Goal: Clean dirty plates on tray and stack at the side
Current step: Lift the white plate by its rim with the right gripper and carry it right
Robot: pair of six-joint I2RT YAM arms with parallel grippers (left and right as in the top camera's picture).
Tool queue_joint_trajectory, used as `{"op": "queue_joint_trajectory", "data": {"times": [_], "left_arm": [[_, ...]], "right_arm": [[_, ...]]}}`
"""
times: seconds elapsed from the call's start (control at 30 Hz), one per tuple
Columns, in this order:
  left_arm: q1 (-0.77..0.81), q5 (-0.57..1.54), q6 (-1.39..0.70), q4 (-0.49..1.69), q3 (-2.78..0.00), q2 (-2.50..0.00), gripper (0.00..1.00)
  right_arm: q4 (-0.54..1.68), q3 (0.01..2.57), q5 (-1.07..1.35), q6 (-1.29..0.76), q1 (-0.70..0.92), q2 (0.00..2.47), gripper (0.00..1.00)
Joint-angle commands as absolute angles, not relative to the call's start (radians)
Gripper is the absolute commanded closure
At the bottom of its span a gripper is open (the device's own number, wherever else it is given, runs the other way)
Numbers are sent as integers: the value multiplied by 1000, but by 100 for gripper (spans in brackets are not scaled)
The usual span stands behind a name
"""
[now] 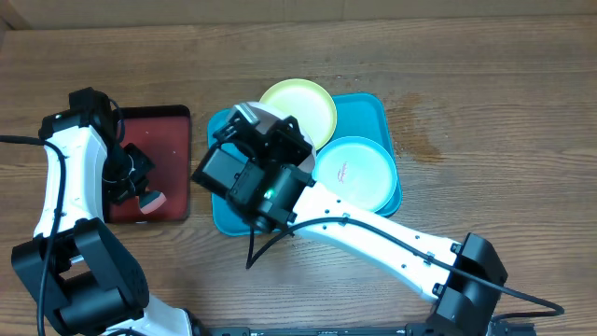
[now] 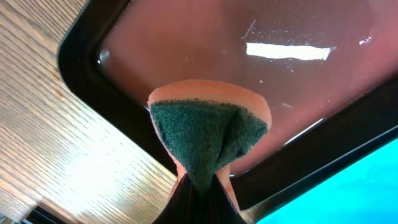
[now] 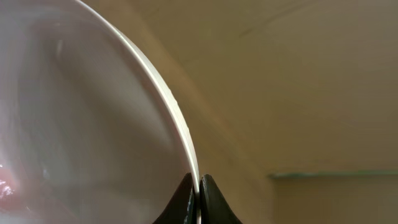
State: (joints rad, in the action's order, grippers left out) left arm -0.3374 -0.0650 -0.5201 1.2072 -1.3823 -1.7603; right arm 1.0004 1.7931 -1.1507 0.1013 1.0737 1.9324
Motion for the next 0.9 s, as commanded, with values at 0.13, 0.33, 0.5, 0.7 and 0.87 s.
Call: {"op": "queue_joint_trajectory", "data": {"times": [0.13, 0.33, 0.5, 0.7, 0.87], "left_arm": [[-341, -51, -513, 1206, -1376, -1739, 96], [-341, -51, -513, 1203, -1376, -1739, 96], [-341, -51, -513, 1205, -1376, -1739, 96], [-340, -51, -513, 1206, -1376, -1739, 96], [-340, -51, -513, 1205, -1376, -1739, 96]], "right_arm": [[883, 1821, -1380, 346, 1094, 1904, 96], [845, 1821, -1333, 264, 1094, 1904, 96], [974, 1797, -703, -19, 1026, 1911, 96], [1061, 1794, -378, -176, 779, 1915, 96], [1105, 1795, -91, -187, 488, 1901, 96]]}}
